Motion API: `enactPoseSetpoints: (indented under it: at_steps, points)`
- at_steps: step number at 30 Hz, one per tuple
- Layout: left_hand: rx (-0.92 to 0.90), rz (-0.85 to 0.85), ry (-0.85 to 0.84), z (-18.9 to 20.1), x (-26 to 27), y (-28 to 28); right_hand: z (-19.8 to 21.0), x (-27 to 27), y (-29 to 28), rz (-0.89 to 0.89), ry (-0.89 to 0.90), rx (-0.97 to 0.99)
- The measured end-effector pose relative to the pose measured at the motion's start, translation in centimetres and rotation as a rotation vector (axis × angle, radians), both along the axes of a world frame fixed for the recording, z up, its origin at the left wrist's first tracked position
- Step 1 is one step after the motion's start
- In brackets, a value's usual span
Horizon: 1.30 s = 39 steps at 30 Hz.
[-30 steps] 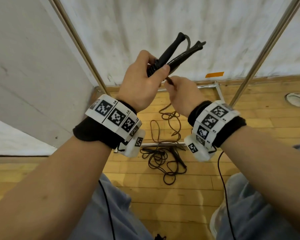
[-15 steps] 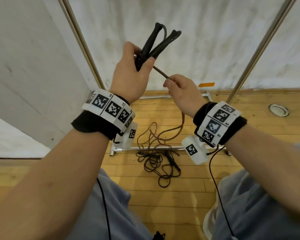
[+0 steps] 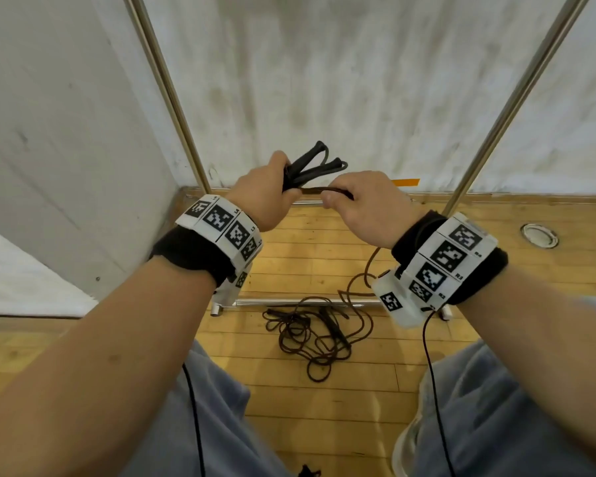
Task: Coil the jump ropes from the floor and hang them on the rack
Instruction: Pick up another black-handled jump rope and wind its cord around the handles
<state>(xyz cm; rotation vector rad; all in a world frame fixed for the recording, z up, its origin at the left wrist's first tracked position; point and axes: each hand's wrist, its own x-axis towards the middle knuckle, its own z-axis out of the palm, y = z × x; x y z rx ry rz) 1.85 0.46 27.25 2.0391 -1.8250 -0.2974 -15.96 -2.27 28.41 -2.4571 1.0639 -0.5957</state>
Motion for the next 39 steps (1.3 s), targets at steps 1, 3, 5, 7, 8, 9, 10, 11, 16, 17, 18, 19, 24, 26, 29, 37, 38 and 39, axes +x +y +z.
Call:
enactPoseSetpoints:
  at_steps: [1,3,5,7,8,9,10,11,16,17,18,19,24,26,29,37,38,39]
  points:
    - [0.016,-0.019,-0.016,-0.1,-0.3,-0.1,0.2,0.0,0.1,0.006,-0.011,-0.006]
    - [0.022,-0.058,-0.042,-0.3,-1.0,-0.3,0.6,-0.2,0.1,-0.005,-0.059,-0.018]
    - [0.010,-0.094,-0.042,-0.6,-1.7,-0.4,1.2,-0.6,0.0,-0.049,-0.111,-0.045]
    - [-0.016,-0.119,-0.030,-0.7,-2.4,-0.5,1.7,-1.1,-0.4,-0.105,-0.171,-0.056]
    - [-0.035,-0.118,-0.025,-0.7,-2.7,-0.5,1.9,-1.3,-0.6,-0.131,-0.208,-0.044]
    - [-0.054,-0.104,-0.031,-0.7,-3.1,-0.6,2.1,-1.4,-0.7,-0.150,-0.240,-0.021]
    - [-0.066,-0.087,-0.051,-0.8,-3.4,-0.7,2.1,-1.4,-0.7,-0.162,-0.261,0.009]
    - [-0.067,-0.074,-0.083,-0.9,-3.7,-0.8,2.1,-1.4,-0.6,-0.168,-0.275,0.046]
    - [-0.042,-0.038,-0.193,-2.2,-4.0,-1.2,1.3,-1.0,-0.5,-0.165,-0.308,0.311]
    - [-0.036,-0.033,-0.205,-2.3,-3.9,-1.2,1.1,-1.0,-0.6,-0.151,-0.309,0.362]
    - [-0.023,-0.037,-0.217,-2.5,-3.8,-1.2,1.0,-0.9,-0.7,-0.136,-0.304,0.402]
    - [-0.011,-0.050,-0.224,-2.6,-3.8,-1.2,0.9,-0.9,-0.9,-0.127,-0.291,0.423]
    - [-0.035,-0.161,-0.214,-3.4,-4.2,-0.5,0.5,-1.4,-2.7,-0.238,-0.198,0.241]
    - [-0.040,-0.218,-0.197,-3.2,-4.2,-0.4,0.5,-1.7,-3.6,-0.267,-0.144,0.165]
    - [-0.038,-0.283,-0.094,-2.4,-3.9,-0.4,0.3,-2.1,-4.7,-0.261,-0.137,0.182]
    - [-0.116,-0.290,0.199,-0.2,-3.6,0.8,-0.1,-3.3,-5.6,-0.139,-0.323,0.570]
    - [-0.128,-0.271,0.248,0.0,-3.8,0.9,-0.3,-3.1,-5.5,-0.116,-0.397,0.605]
    - [-0.147,-0.250,0.297,0.4,-3.9,1.0,-0.5,-2.8,-5.3,-0.108,-0.484,0.629]
